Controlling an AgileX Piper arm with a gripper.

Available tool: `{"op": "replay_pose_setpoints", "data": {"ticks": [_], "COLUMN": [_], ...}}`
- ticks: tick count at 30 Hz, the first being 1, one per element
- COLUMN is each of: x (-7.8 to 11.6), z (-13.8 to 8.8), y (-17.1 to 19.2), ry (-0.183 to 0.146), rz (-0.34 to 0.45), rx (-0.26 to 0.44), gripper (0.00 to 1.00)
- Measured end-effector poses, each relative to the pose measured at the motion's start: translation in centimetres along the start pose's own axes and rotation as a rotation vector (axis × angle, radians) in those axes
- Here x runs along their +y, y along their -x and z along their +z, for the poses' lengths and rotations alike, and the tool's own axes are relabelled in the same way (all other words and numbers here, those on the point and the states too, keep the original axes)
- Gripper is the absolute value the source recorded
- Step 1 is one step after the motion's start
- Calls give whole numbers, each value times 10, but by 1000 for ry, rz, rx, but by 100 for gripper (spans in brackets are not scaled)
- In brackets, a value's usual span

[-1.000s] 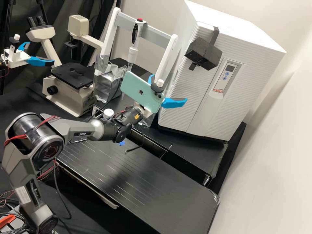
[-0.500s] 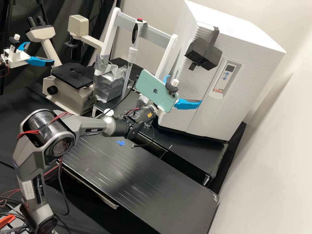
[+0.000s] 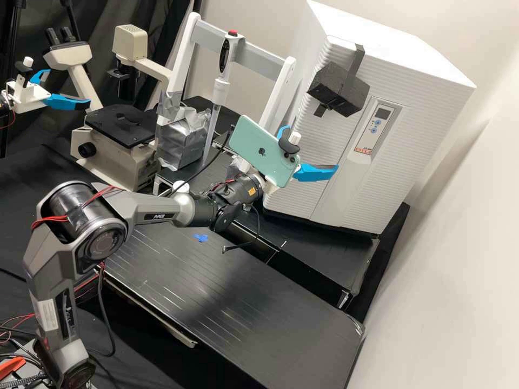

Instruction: Open the door

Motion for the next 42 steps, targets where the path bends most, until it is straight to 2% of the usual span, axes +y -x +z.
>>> {"op": "replay_pose_setpoints", "data": {"ticks": [12,25,37,42], "x": [0,-2,-4,-5], "z": [0,-3,-4,-6], "y": [0,0,0,0], "ry": [0,21,18,30], "rz": [0,-15,-21,-29], "rx": [0,13,18,26], "gripper": [0,0,0,0]}}
